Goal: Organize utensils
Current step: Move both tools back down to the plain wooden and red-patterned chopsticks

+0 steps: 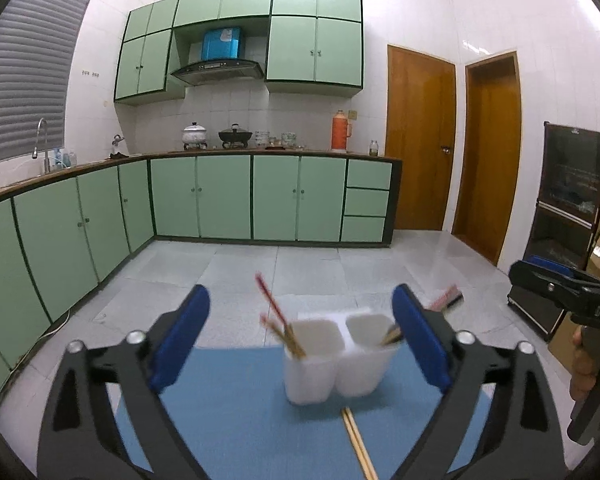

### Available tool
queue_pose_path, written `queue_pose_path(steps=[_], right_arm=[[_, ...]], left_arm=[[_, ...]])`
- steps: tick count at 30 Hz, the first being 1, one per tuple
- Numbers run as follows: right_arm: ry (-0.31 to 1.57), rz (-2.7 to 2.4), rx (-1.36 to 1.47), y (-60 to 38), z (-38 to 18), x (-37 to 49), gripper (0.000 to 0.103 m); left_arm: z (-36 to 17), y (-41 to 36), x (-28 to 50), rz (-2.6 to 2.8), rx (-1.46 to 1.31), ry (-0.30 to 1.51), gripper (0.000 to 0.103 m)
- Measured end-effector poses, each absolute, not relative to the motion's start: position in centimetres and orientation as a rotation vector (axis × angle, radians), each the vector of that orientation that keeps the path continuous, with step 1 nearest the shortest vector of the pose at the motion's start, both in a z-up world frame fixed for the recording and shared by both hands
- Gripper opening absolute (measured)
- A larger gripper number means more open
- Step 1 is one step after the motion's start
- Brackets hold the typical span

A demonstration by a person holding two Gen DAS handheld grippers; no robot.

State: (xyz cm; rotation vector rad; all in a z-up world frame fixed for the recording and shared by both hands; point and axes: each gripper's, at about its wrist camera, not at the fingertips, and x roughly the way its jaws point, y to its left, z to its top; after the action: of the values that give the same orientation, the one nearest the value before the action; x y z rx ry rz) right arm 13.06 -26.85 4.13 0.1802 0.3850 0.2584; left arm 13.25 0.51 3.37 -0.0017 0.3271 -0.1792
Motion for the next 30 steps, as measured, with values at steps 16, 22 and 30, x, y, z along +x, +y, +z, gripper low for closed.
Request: queue_pose_path(steps=[16,22,30], right_arm=[[0.619,0.185,0.202,-26.0,-7.1,6.6,0.098],[0.705,0.215,0.219,-24.0,-10.7,5.4,0.094],[0.817,0.266,0.179,-19.7,-13.6,5.1,0.074]], left_arm=[[-7.7,3.0,7.0,-0.11,0.023,0.592,0.095],[-10.8,3.6,5.8,-0.107,0.04,0.675,0.095],[-13.2,4.9,5.0,-0.079,0.042,0.752,0.095]])
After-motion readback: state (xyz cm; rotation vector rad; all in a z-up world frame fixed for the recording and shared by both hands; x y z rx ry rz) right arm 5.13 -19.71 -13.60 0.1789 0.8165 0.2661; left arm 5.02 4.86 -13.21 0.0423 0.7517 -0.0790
